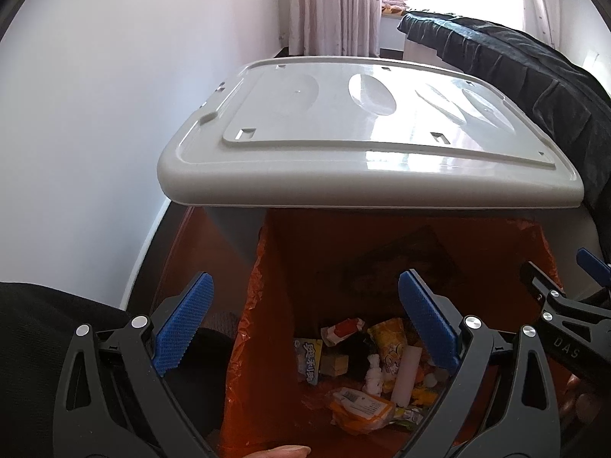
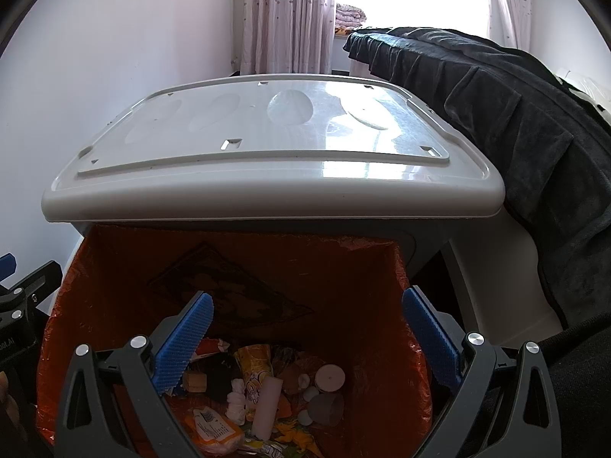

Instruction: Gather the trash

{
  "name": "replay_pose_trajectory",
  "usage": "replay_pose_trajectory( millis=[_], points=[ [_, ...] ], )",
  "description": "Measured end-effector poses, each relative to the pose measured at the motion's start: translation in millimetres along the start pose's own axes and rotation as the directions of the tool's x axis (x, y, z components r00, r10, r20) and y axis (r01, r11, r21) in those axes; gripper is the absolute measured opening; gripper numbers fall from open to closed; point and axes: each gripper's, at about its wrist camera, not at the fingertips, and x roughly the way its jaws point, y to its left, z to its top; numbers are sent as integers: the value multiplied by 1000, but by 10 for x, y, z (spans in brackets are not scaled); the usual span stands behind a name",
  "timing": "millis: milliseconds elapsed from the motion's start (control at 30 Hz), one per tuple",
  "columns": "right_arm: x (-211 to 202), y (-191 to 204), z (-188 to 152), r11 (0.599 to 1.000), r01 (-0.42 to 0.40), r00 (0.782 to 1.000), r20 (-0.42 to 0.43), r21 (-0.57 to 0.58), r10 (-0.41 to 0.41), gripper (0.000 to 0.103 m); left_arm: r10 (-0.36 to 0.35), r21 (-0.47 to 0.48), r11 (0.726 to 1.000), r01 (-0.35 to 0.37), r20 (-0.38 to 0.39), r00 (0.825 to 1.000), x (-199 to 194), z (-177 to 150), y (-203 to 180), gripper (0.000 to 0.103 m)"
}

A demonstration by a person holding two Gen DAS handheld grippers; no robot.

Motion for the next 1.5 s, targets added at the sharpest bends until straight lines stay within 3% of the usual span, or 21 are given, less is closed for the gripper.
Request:
replay_pose_trajectory(
  millis=[1500],
  points=[
    [22,-5,-12,1000,1,1000,-6,7,-1,98,6,26,1000,-6,-1,1000,8,-24,-30,95]
  ],
)
